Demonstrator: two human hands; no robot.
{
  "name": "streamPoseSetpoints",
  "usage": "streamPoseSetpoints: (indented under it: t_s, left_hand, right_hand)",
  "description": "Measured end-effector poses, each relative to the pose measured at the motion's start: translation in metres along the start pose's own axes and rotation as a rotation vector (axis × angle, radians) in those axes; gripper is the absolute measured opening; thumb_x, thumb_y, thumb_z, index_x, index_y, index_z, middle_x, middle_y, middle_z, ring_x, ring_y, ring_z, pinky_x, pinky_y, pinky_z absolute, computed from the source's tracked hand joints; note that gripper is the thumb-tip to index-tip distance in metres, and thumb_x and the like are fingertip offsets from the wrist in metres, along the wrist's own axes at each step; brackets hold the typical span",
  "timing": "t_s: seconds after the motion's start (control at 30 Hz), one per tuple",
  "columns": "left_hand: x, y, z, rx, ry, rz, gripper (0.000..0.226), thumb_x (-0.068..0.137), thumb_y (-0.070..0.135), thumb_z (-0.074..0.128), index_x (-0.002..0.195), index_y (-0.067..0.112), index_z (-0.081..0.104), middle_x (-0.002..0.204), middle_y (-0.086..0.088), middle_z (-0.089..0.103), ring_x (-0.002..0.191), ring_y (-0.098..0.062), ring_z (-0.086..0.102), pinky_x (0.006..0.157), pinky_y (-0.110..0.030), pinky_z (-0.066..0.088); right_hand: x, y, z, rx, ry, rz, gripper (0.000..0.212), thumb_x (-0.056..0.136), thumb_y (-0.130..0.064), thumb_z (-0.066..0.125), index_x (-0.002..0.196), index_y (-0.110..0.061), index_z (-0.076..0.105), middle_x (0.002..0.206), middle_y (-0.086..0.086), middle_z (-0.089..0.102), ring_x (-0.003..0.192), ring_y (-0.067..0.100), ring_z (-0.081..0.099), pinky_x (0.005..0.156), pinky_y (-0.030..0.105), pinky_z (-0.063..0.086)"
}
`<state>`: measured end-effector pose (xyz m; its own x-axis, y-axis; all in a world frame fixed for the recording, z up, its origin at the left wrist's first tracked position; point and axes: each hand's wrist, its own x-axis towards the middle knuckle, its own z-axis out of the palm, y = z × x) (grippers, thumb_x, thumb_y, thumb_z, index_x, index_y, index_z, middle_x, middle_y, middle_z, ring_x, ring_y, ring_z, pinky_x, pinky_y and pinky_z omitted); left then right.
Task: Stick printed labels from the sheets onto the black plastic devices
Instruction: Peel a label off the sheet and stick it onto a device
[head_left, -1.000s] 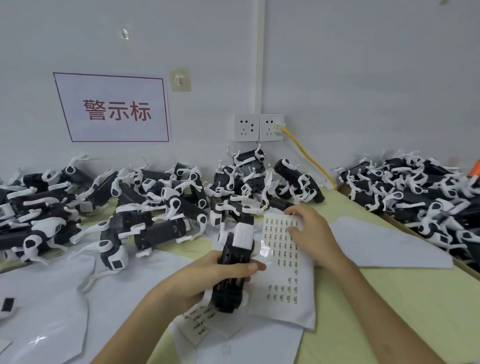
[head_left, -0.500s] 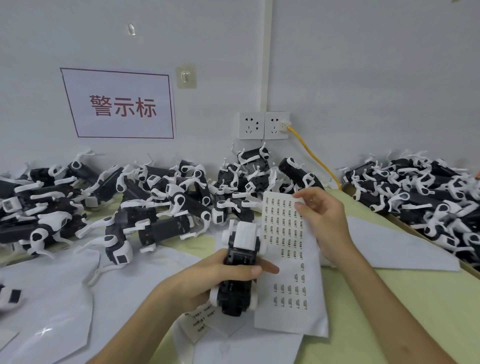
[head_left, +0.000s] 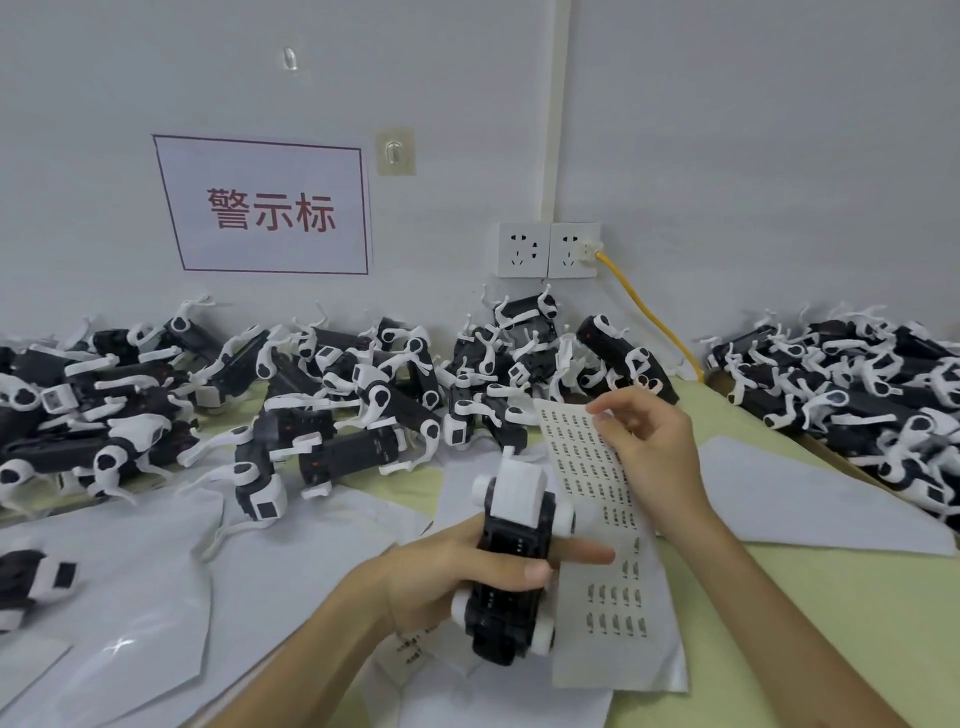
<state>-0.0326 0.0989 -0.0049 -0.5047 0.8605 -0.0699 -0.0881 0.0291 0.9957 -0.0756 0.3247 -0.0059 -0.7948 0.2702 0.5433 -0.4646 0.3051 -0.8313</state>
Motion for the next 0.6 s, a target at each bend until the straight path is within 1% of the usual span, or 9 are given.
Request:
streamPoseSetpoints:
  t_s: [0.1, 0.17, 0.23, 0.27, 0.37, 0.4, 0.47, 0.57, 0.6]
  left_hand:
    - [0.001, -0.001, -0.004, 0.042, 0.063, 0.003, 0.073, 0.071, 0.054, 0.086, 0.133, 0.025, 0.063, 0.143, 0.006, 0.062, 0.114, -0.01, 0.065, 0.097, -0.028, 0.049]
    - [0.002, -0.001, -0.007, 0.052, 0.151, 0.006, 0.06, 0.076, 0.048, 0.081, 0.131, 0.029, 0.069, 0.143, -0.001, 0.062, 0.105, -0.013, 0.064, 0.098, -0.03, 0.048]
    - [0.002, -0.002, -0.011, 0.011, 0.272, 0.032, 0.047, 0.082, 0.04, 0.074, 0.128, 0.029, 0.072, 0.141, -0.01, 0.062, 0.105, -0.019, 0.063, 0.1, -0.036, 0.049]
    - [0.002, -0.002, -0.013, -0.017, 0.33, 0.055, 0.045, 0.084, 0.037, 0.071, 0.128, 0.029, 0.072, 0.138, -0.012, 0.062, 0.106, -0.022, 0.062, 0.101, -0.038, 0.05]
    - [-0.001, 0.002, -0.018, -0.093, 0.447, 0.125, 0.047, 0.083, 0.039, 0.069, 0.129, 0.028, 0.071, 0.137, -0.012, 0.063, 0.115, -0.037, 0.063, 0.096, -0.038, 0.052]
    - [-0.003, 0.004, -0.019, -0.106, 0.471, 0.144, 0.048, 0.082, 0.04, 0.07, 0.128, 0.028, 0.071, 0.139, -0.014, 0.063, 0.118, -0.035, 0.062, 0.093, -0.036, 0.054]
    - [-0.004, 0.006, -0.019, -0.109, 0.503, 0.172, 0.048, 0.079, 0.04, 0.071, 0.126, 0.029, 0.073, 0.131, -0.013, 0.067, 0.107, -0.023, 0.063, 0.086, -0.031, 0.054]
    - [-0.002, 0.006, -0.016, -0.121, 0.532, 0.201, 0.043, 0.077, 0.038, 0.072, 0.119, 0.031, 0.076, 0.094, 0.011, 0.073, 0.092, -0.008, 0.066, 0.077, -0.023, 0.053]
    - [-0.001, 0.006, -0.016, -0.135, 0.531, 0.21, 0.042, 0.077, 0.036, 0.071, 0.119, 0.03, 0.077, 0.088, 0.014, 0.072, 0.088, -0.007, 0.067, 0.074, -0.021, 0.053]
  right_hand:
    - [-0.002, 0.0, 0.003, -0.077, 0.037, -0.047, 0.022, 0.094, -0.004, 0.063, 0.094, -0.024, 0.072, 0.1, -0.01, 0.071, 0.098, 0.004, 0.065, 0.084, 0.026, 0.051]
    - [-0.002, -0.001, 0.002, -0.096, 0.062, -0.079, 0.026, 0.091, -0.002, 0.064, 0.1, -0.026, 0.071, 0.111, -0.01, 0.067, 0.105, -0.004, 0.06, 0.092, 0.018, 0.046]
    - [0.0, -0.004, -0.003, -0.12, 0.065, -0.139, 0.03, 0.089, 0.001, 0.065, 0.099, -0.027, 0.071, 0.112, -0.012, 0.065, 0.106, -0.006, 0.058, 0.089, 0.008, 0.041]
    - [0.001, -0.005, -0.006, -0.115, 0.037, -0.159, 0.03, 0.089, 0.002, 0.066, 0.098, -0.027, 0.071, 0.111, -0.011, 0.064, 0.105, -0.004, 0.059, 0.087, 0.007, 0.042]
    - [0.001, -0.008, -0.008, -0.063, -0.137, -0.149, 0.03, 0.087, 0.0, 0.073, 0.096, -0.029, 0.074, 0.118, -0.008, 0.06, 0.109, 0.0, 0.059, 0.083, 0.015, 0.05]
    - [0.0, -0.009, -0.006, -0.077, -0.189, -0.129, 0.028, 0.086, -0.004, 0.076, 0.098, -0.03, 0.075, 0.12, -0.009, 0.058, 0.108, -0.001, 0.059, 0.081, 0.018, 0.051]
    - [-0.002, -0.008, -0.003, -0.119, -0.255, -0.083, 0.025, 0.085, -0.014, 0.079, 0.101, -0.033, 0.075, 0.121, -0.01, 0.054, 0.1, -0.001, 0.058, 0.076, 0.018, 0.051]
    - [0.0, -0.006, -0.006, -0.111, -0.275, -0.034, 0.023, 0.084, -0.018, 0.081, 0.097, -0.037, 0.078, 0.117, -0.009, 0.057, 0.092, 0.004, 0.06, 0.078, 0.019, 0.05]
    - [0.0, -0.005, -0.008, -0.099, -0.282, -0.026, 0.024, 0.083, -0.018, 0.081, 0.094, -0.039, 0.079, 0.115, -0.009, 0.06, 0.091, 0.007, 0.061, 0.077, 0.021, 0.052]
